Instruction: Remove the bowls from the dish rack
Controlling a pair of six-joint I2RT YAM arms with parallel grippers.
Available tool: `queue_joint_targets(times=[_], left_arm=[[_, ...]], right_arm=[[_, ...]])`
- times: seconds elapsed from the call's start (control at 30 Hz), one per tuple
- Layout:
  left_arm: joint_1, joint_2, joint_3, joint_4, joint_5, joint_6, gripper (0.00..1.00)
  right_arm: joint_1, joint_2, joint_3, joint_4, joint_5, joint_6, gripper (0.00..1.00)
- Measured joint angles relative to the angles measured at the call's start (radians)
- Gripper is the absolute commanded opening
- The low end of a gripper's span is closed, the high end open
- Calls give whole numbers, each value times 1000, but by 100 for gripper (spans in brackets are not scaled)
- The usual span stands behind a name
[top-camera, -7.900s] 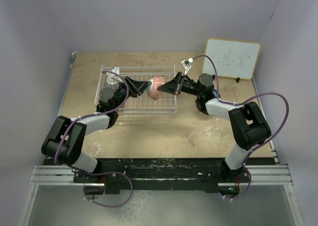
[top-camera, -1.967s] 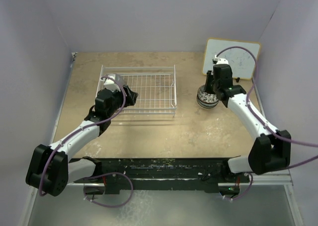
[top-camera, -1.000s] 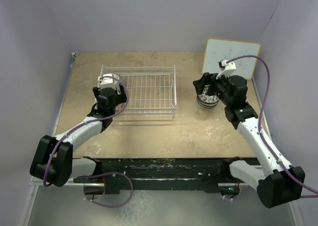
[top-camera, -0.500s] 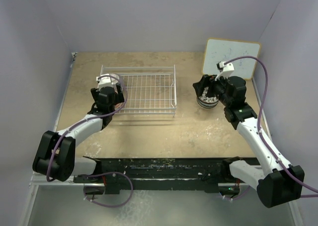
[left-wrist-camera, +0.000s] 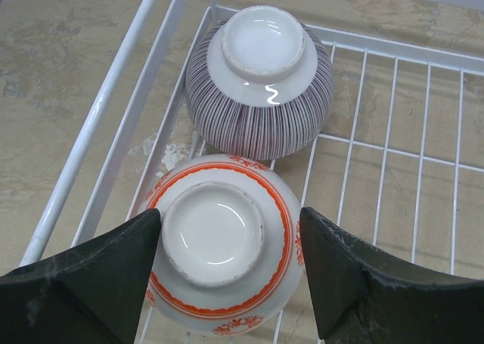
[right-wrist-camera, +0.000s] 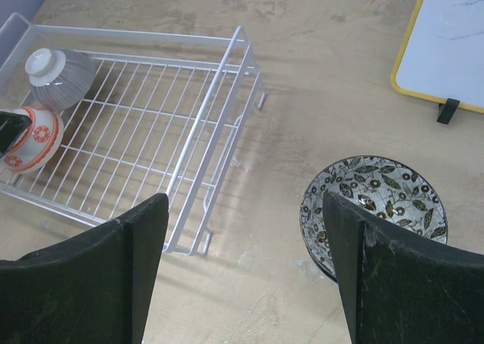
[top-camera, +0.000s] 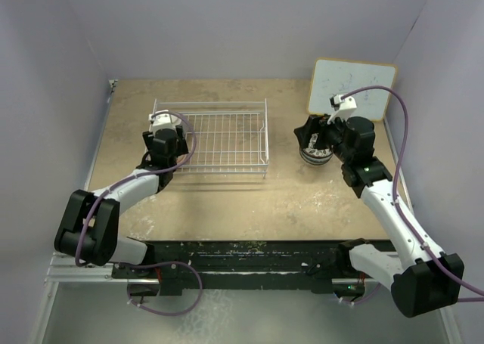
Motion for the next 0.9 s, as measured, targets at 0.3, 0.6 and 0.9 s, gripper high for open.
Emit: queue_joint_targets(times=[0.3, 0.6, 0.9], left_arm=[[1, 29, 13, 12, -19, 12, 72], [1, 55, 14, 44, -45, 31, 66], [1, 58, 27, 40, -60, 24, 31]], right_arm=[[0, -8, 0, -1, 0, 0, 84], [0, 0, 0, 0, 0, -3, 83], [0, 26, 0, -7, 0, -16, 83]])
